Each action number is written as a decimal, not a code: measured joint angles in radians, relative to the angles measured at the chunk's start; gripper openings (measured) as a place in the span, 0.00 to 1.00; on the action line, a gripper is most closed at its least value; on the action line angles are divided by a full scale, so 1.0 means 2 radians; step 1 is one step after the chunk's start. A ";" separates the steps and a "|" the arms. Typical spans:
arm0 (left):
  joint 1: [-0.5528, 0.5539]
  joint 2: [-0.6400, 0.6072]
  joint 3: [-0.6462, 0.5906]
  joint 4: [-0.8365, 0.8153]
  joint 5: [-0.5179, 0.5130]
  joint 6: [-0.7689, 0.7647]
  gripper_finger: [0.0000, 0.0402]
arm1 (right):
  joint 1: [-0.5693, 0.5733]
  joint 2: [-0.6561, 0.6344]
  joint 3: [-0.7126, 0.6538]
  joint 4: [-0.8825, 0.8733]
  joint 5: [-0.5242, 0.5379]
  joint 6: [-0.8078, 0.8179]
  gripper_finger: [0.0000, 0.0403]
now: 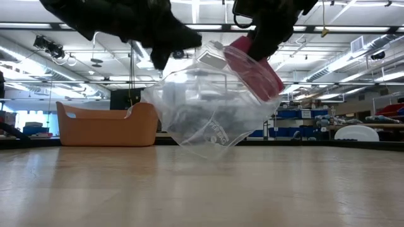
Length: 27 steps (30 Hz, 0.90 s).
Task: Roll bandage
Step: Put the pink bandage into the transparent zip bag
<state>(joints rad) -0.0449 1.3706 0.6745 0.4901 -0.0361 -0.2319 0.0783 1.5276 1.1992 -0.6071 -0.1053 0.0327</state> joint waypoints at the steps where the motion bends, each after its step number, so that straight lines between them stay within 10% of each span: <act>1: 0.002 0.000 0.004 -0.020 0.000 -0.007 0.23 | 0.003 0.000 0.000 0.000 0.004 0.000 0.15; 10: -0.003 0.002 0.036 -0.042 0.055 -0.031 0.44 | 0.006 0.000 0.001 0.001 0.013 -0.002 0.15; 27: -0.005 0.064 0.104 -0.116 0.055 -0.017 0.37 | 0.007 0.000 0.021 -0.022 0.018 -0.013 0.15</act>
<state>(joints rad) -0.0544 1.4986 0.8829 0.2572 0.0748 -0.2663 0.0932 1.5269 1.2404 -0.6518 -0.0685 0.0071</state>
